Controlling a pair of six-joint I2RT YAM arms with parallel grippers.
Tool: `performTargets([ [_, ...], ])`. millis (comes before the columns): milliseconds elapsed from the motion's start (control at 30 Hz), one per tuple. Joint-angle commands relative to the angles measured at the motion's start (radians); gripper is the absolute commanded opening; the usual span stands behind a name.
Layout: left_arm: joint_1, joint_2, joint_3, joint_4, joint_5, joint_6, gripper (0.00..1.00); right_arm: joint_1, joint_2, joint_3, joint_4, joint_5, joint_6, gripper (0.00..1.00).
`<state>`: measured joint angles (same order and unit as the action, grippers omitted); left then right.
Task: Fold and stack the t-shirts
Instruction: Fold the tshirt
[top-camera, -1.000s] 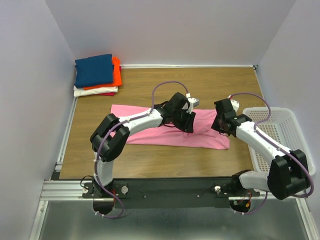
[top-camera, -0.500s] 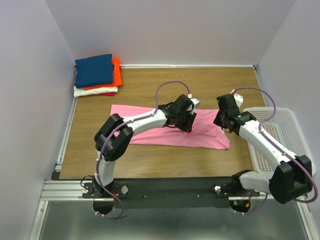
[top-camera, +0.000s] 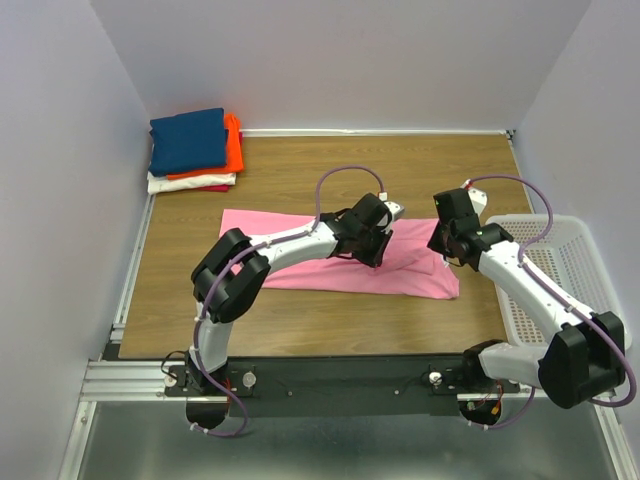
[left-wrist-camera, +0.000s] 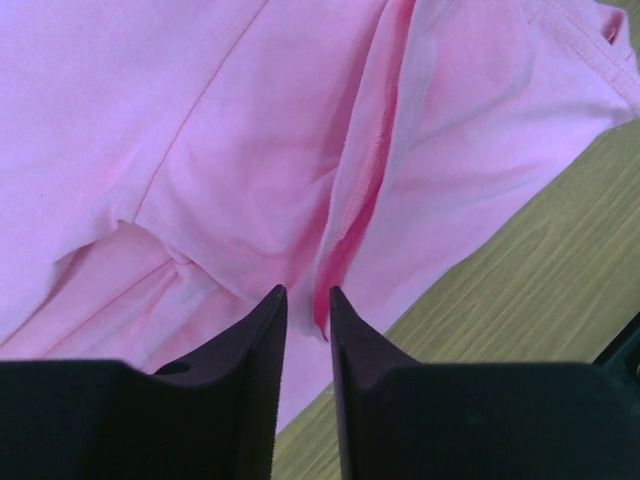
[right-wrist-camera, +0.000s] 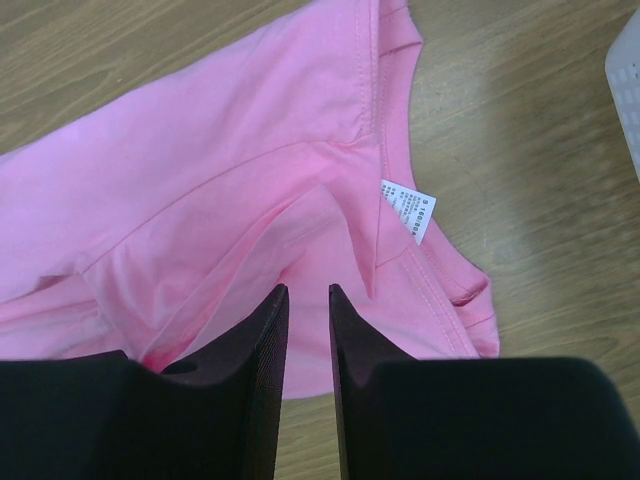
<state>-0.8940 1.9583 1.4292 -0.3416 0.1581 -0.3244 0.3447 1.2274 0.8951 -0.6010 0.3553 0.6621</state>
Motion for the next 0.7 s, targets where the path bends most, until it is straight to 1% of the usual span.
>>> performTargets([
  [0, -0.013, 0.022, -0.01, -0.013, -0.04, 0.008, 0.26, -0.004, -0.026, 0.008, -0.025, 0.039, 0.001, 0.3],
  [100, -0.013, 0.024, -0.01, -0.019, -0.046, 0.01, 0.2, -0.004, -0.026, 0.007, -0.026, 0.037, 0.001, 0.3],
  [133, -0.013, 0.022, -0.01, -0.019, -0.046, 0.01, 0.16, -0.004, -0.026, 0.005, -0.025, 0.037, 0.001, 0.3],
  [300, -0.013, 0.019, -0.016, -0.02, -0.048, 0.013, 0.04, -0.004, -0.026, 0.002, -0.025, 0.04, 0.001, 0.3],
  [333, -0.013, 0.016, -0.019, -0.02, -0.048, 0.013, 0.0, -0.004, -0.026, 0.001, -0.025, 0.04, -0.001, 0.3],
  [667, -0.013, -0.021, -0.064, -0.031, -0.077, 0.025, 0.0, -0.004, -0.003, -0.008, -0.025, 0.047, 0.01, 0.3],
])
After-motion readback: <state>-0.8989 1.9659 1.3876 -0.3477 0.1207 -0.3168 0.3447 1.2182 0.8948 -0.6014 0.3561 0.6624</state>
